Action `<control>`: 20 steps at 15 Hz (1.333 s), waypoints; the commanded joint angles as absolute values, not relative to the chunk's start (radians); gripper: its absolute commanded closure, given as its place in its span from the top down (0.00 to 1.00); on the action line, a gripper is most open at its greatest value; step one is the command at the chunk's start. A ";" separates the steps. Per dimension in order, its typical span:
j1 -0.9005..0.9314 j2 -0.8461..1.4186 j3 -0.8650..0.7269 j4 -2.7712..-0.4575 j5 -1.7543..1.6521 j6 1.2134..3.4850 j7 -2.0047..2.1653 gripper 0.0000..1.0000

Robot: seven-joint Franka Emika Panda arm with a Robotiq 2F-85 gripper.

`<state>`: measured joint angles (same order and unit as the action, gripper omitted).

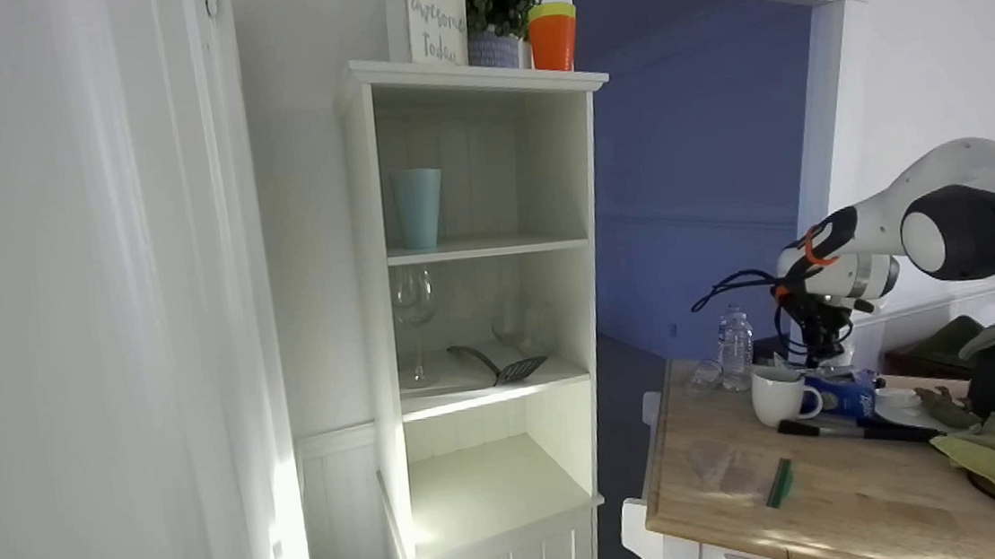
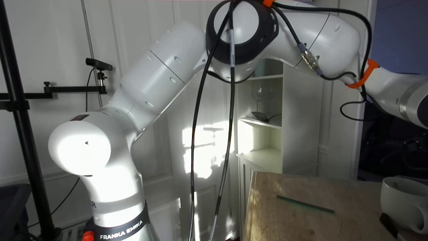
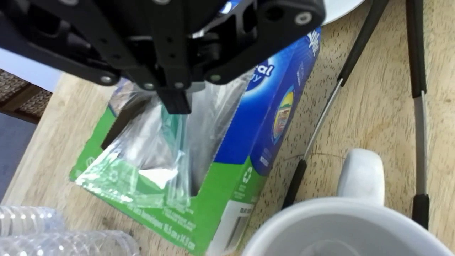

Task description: Pick up the ziploc bag on the table and move it into the ziploc blue packaging box

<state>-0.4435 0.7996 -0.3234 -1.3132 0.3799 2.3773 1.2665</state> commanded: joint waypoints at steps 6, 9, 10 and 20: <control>-0.501 0.878 -0.256 -1.250 0.394 2.384 1.224 0.00; -0.511 0.906 -0.247 -1.232 0.396 2.402 1.211 0.00; -0.514 0.915 -0.246 -1.223 0.395 2.407 1.209 0.00; -0.501 0.809 -0.281 -1.239 0.370 2.269 1.224 0.00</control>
